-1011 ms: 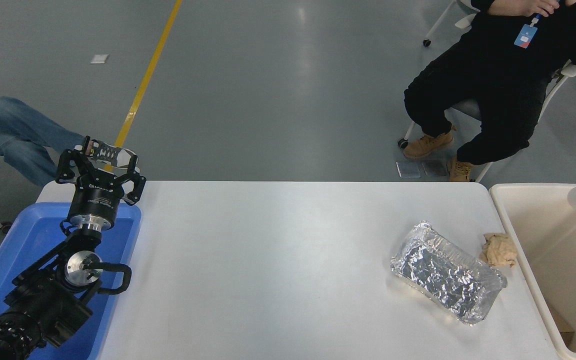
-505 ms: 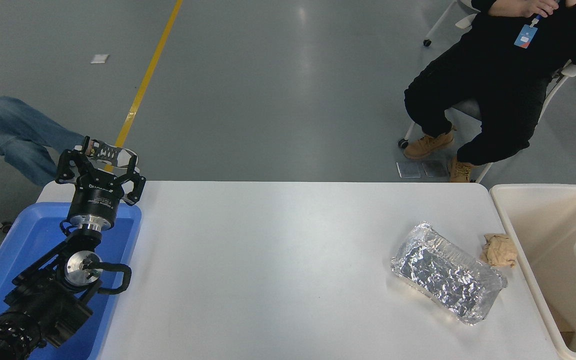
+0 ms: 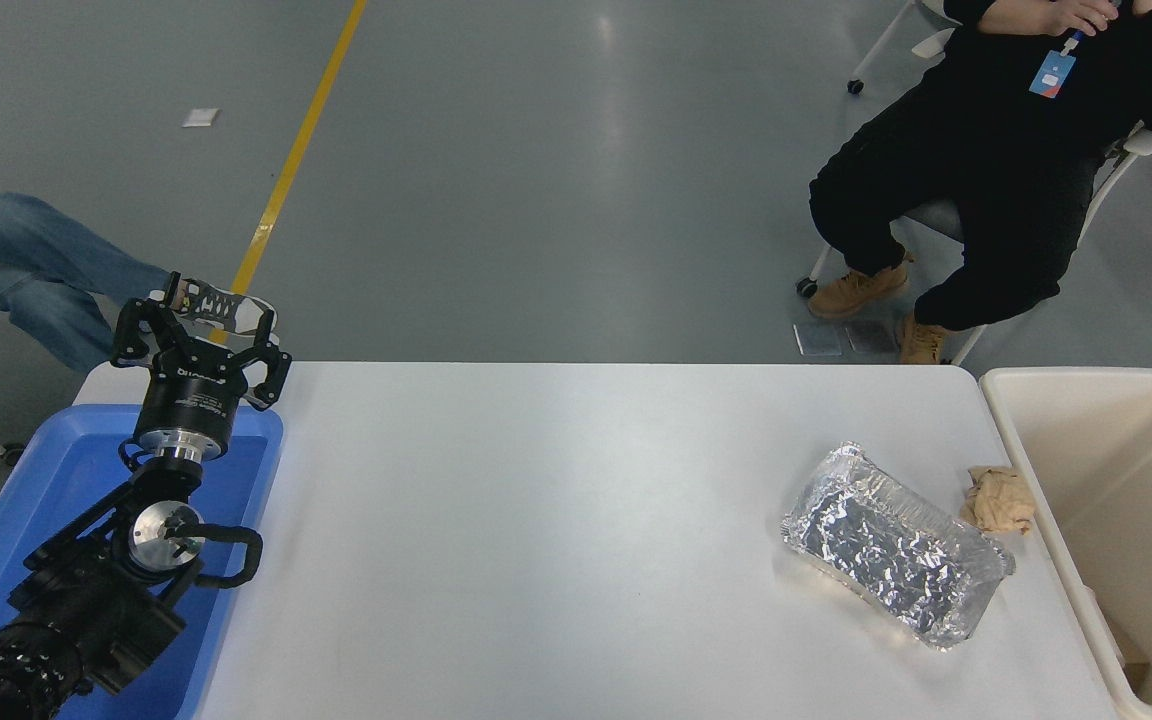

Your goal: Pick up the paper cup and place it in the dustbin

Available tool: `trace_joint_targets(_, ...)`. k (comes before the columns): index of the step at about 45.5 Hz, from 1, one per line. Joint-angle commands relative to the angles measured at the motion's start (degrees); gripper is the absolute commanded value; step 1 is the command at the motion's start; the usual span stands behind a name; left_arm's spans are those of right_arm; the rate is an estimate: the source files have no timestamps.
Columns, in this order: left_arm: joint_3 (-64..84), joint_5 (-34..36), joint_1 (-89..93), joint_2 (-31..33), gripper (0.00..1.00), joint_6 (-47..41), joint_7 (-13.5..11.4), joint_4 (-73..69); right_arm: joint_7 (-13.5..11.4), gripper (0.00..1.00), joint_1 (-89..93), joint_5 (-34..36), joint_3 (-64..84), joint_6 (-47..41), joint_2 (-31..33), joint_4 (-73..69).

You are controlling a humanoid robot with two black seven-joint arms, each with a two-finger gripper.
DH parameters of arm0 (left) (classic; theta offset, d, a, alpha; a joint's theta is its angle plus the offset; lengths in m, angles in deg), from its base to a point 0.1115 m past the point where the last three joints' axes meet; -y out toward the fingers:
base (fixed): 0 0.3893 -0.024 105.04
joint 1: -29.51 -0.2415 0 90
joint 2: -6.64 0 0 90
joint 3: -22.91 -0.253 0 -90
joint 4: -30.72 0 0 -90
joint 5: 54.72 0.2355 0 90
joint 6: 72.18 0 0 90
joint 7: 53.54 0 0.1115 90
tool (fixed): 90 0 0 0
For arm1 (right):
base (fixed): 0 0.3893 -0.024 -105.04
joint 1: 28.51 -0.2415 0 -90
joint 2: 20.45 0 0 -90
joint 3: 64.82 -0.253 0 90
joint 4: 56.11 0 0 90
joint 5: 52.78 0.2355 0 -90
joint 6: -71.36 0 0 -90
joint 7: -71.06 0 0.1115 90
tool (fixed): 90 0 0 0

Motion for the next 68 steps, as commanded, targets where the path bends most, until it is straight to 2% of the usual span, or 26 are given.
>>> trace_joint_targets(1,0.0,0.0,0.0,0.0,0.99,0.0,0.0,0.0,0.0,1.00,-17.5,-18.2,0.1,-9.0,-5.7,-0.3)
trace_joint_targets(6,0.0,0.0,0.0,0.0,0.99,0.0,0.0,0.0,0.0,1.00,-23.4,-19.6,0.1,-19.2,-9.3,-1.0)
trace_joint_targets(15,0.0,0.0,0.0,0.0,0.99,0.0,0.0,0.0,0.0,1.00,-29.8,-20.1,0.3,-27.8,-16.1,-1.1)
trace_joint_targets(23,0.0,0.0,0.0,0.0,0.99,0.0,0.0,0.0,0.0,1.00,-36.2,-20.5,0.3,-37.3,-17.4,-5.8)
trace_joint_targets(31,0.0,0.0,0.0,0.0,0.99,0.0,0.0,0.0,0.0,1.00,-45.0,-23.0,0.1,-54.3,-16.3,-13.1)
trace_joint_targets(37,0.0,0.0,0.0,0.0,0.99,0.0,0.0,0.0,0.0,1.00,-48.8,-25.1,0.4,-54.3,-15.5,-20.0)
trace_joint_targets(52,0.0,0.0,0.0,0.1,0.99,0.0,0.0,-0.8,-0.6,1.00,-56.7,-36.9,3.4,-54.3,-3.9,-51.0)
trace_joint_targets(58,0.0,0.0,0.0,0.1,0.99,0.0,0.0,-0.8,-0.7,1.00,-57.0,-40.1,3.5,-54.3,0.0,-53.2)
trace_joint_targets(68,0.1,0.0,0.0,0.1,0.99,0.0,0.0,-0.8,-0.8,1.00,-56.2,-43.0,4.1,-54.3,2.0,-53.1)
